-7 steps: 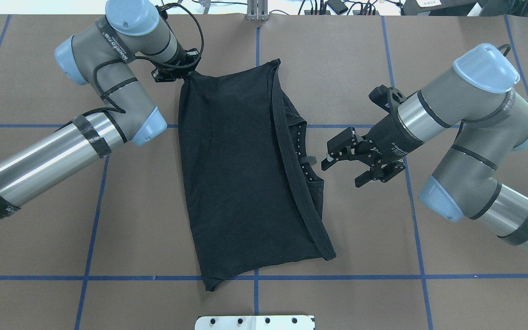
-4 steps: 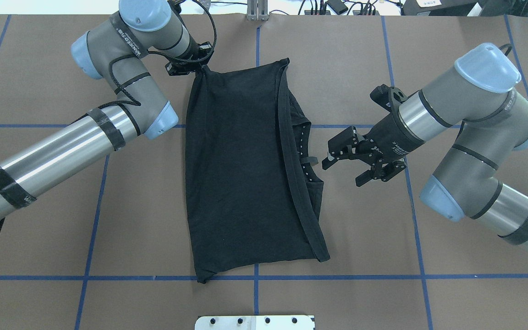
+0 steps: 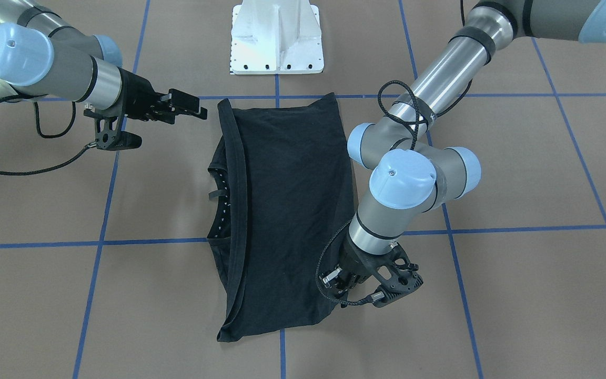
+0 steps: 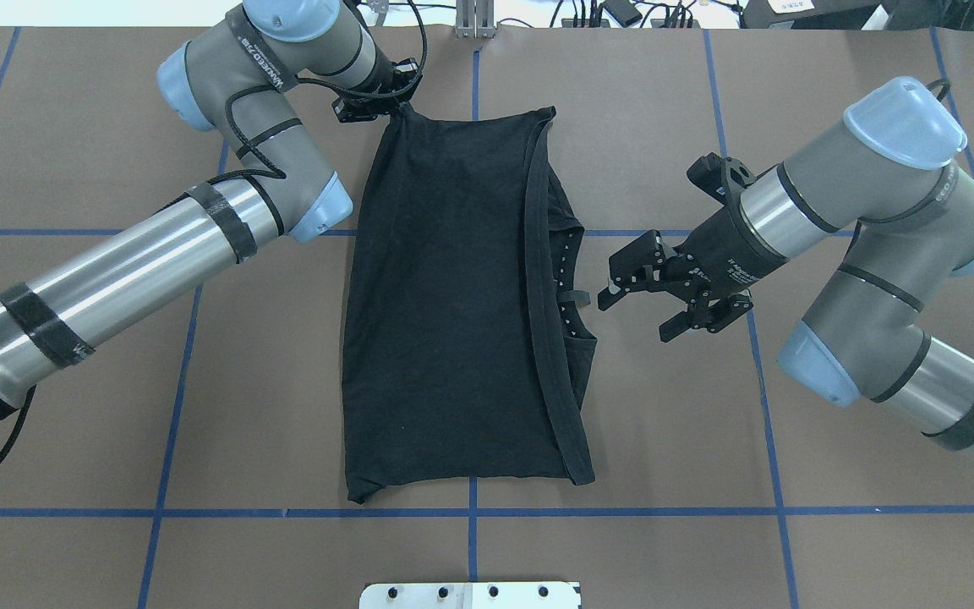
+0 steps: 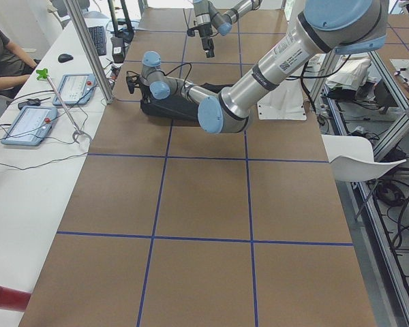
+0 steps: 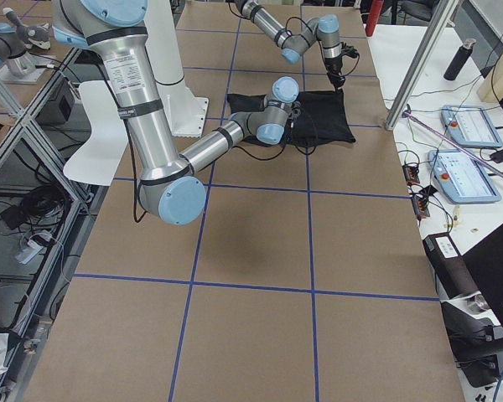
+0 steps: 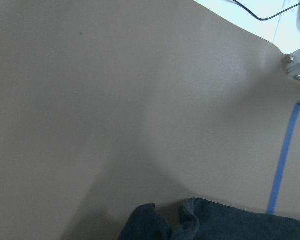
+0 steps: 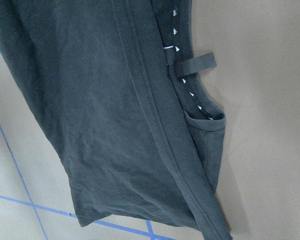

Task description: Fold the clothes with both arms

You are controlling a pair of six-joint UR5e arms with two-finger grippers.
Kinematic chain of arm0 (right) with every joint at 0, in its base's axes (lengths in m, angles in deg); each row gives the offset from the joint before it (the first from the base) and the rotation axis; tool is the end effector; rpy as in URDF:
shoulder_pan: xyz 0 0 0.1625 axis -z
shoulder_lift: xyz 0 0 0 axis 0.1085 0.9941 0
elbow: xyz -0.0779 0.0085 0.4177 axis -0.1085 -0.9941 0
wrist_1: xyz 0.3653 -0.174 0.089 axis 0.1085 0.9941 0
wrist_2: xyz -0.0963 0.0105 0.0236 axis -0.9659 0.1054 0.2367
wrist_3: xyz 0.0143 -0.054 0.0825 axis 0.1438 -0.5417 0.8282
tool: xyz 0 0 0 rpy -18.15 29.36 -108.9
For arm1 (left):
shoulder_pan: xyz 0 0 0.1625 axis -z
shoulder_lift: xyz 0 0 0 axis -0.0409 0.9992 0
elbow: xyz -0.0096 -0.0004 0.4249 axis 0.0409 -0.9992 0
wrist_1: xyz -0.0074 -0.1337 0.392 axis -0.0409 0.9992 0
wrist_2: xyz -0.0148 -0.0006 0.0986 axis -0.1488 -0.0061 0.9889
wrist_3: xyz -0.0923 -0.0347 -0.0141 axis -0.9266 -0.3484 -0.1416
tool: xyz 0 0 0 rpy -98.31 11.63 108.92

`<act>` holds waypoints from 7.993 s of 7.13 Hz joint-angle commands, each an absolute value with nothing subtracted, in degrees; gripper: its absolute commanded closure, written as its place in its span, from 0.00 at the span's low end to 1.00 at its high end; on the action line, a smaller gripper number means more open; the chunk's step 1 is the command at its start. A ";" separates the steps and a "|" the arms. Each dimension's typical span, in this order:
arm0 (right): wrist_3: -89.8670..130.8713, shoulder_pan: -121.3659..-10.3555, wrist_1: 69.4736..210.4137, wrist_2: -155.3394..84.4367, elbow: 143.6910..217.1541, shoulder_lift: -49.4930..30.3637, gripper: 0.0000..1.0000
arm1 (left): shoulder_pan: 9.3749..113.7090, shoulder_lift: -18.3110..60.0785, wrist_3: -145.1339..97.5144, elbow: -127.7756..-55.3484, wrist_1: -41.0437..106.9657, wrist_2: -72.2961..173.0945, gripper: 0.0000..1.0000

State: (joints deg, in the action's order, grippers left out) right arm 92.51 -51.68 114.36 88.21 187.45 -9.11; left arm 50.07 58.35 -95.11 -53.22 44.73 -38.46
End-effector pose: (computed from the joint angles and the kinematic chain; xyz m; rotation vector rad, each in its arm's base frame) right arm -0.3654 -0.4427 0.2956 -0.3521 -1.3224 0.0531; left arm 0.5043 -0.7012 0.2270 0.1435 1.0500 -0.5130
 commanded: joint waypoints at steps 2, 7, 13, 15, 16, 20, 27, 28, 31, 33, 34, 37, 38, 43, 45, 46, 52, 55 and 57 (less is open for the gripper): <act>92.42 -52.11 114.35 88.22 187.36 -8.97 0.00 | 50.07 59.38 -95.04 -50.79 48.77 -36.20 1.00; 92.42 -52.55 114.61 88.22 187.36 -9.06 0.00 | 50.51 59.30 -95.04 -50.25 52.64 -32.05 0.95; 92.33 -52.02 114.35 86.04 187.44 -9.59 0.00 | 53.49 56.51 -88.59 -55.57 48.46 -35.24 0.01; 92.33 -48.00 114.96 77.45 189.81 -9.32 0.00 | 53.76 48.00 -87.04 -68.21 43.60 -36.43 0.01; 92.33 -45.98 115.05 73.06 190.69 -9.32 0.00 | 53.76 44.04 -87.04 -73.14 42.99 -37.83 0.01; 83.06 -34.90 129.20 49.77 195.85 -9.85 0.00 | 53.67 36.28 -86.95 -82.67 40.52 -40.65 0.01; 67.29 -21.97 165.94 33.72 195.38 -23.46 0.00 | 53.76 28.36 -86.07 -90.94 40.43 -43.12 0.01; 67.20 -21.44 166.03 33.29 192.83 -24.87 0.00 | 53.68 28.36 -86.07 -90.86 40.43 -43.12 0.00; 65.96 -20.99 166.03 33.11 188.60 -27.07 0.00 | 53.67 28.45 -86.07 -90.86 40.43 -43.12 0.00; 65.35 -21.08 167.33 33.20 188.24 -26.99 0.00 | 53.41 28.45 -86.16 -90.86 40.52 -43.12 0.00; 65.26 -21.00 168.48 33.20 188.33 -26.90 0.00 | 53.32 28.62 -86.33 -90.94 40.52 -43.12 0.00; 64.91 -20.99 168.58 33.28 188.24 -26.29 0.00 | 53.23 28.89 -86.77 -91.29 40.52 -43.12 0.01; 63.95 -21.26 168.58 33.37 188.24 -26.20 0.00 | 53.23 28.89 -86.77 -91.56 40.52 -43.38 0.00; 62.80 -21.44 169.01 33.81 188.41 -24.88 0.00 | 53.06 29.24 -86.86 -91.47 40.43 -43.47 0.00; 62.80 -21.78 169.02 33.90 188.41 -24.71 0.00 | 53.06 29.24 -86.95 -91.47 40.43 -43.47 0.01; 62.80 -21.70 169.28 33.90 188.85 -23.92 0.00 | 53.06 29.33 -86.95 -91.47 40.43 -43.47 0.00; 61.40 -23.19 171.13 34.34 190.96 -21.11 0.00 | 52.97 29.50 -87.04 -91.65 40.26 -43.47 0.00; 57.79 -25.03 171.04 34.51 194.82 -15.67 0.00 | 52.97 29.59 -87.39 -91.74 40.25 -43.47 0.00; 54.65 -28.01 171.13 37.13 197.79 -15.04 0.00 | 52.62 29.85 -88.27 -91.82 40.17 -43.29 0.00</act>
